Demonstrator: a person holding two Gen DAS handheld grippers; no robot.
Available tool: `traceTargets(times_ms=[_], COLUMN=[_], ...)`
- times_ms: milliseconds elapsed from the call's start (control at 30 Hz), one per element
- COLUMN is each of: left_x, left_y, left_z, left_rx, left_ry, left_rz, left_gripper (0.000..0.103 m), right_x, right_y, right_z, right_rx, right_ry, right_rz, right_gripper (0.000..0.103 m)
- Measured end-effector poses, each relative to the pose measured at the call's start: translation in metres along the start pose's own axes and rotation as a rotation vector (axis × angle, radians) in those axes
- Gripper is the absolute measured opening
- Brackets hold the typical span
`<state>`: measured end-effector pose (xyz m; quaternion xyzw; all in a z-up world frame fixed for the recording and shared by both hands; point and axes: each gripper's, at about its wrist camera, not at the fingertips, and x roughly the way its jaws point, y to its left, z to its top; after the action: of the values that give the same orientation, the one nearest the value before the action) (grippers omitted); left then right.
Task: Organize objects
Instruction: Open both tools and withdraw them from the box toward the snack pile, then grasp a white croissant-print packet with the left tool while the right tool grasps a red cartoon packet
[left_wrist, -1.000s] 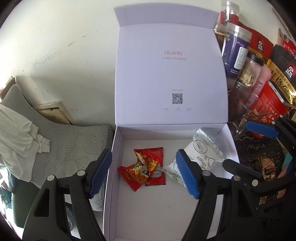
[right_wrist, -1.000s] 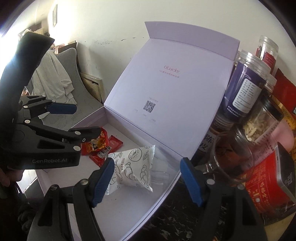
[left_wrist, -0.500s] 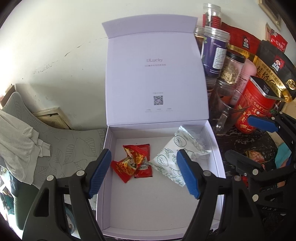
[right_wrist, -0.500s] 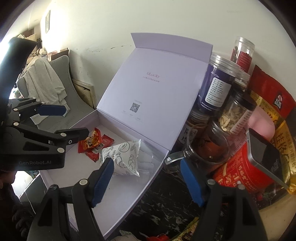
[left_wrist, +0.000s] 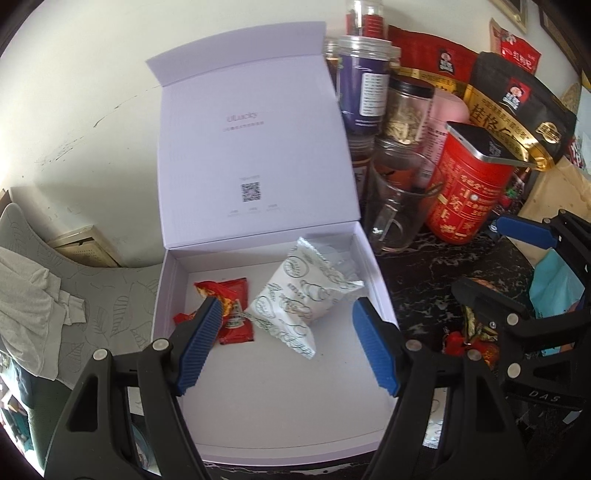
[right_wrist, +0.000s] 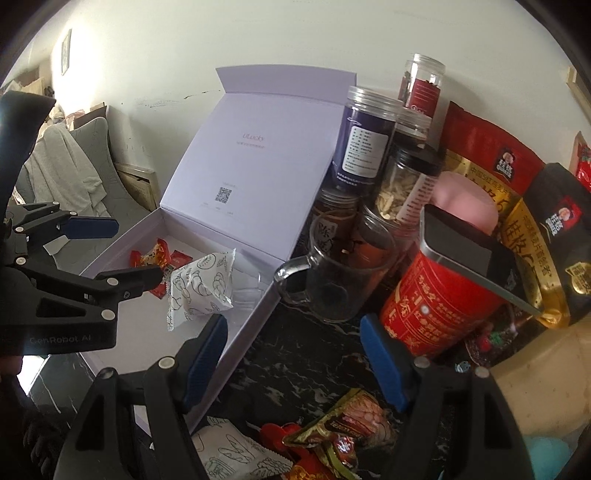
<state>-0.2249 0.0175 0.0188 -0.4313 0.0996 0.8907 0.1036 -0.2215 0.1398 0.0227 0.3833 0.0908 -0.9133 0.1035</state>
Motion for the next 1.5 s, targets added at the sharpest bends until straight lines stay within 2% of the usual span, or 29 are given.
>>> traceTargets(times_ms=[467, 833, 1233, 1500], left_x=[0.005, 0.019, 0.021, 0.01], left_y=[-0.041, -0.076, -0.107, -0.117], left_z=[-0.006, -0.014, -0.044, -0.06], left_rx=[0.047, 0.106, 0.098, 0.115], left_ry=[0.029, 0.081, 0.147, 0.151], left_rz=[-0.041, -0.075, -0.098, -0.088], left_gripper=[0.072, 0.072, 0.072, 0.072], right_x=[-0.018, -0.014, -0.012, -0.017], right_y=[-0.032, -0.06, -0.075, -0.071], right_z=[-0.022, -0.046, -0.086, -0.101], right_rx=[0.071, 0.14, 0.165, 0.151], right_ry=[0.021, 0.084, 0.159, 0.174], right_rz=[-0.105, -0.136, -0.101, -0.074], right_gripper=[0.075, 0.078, 0.078, 0.078])
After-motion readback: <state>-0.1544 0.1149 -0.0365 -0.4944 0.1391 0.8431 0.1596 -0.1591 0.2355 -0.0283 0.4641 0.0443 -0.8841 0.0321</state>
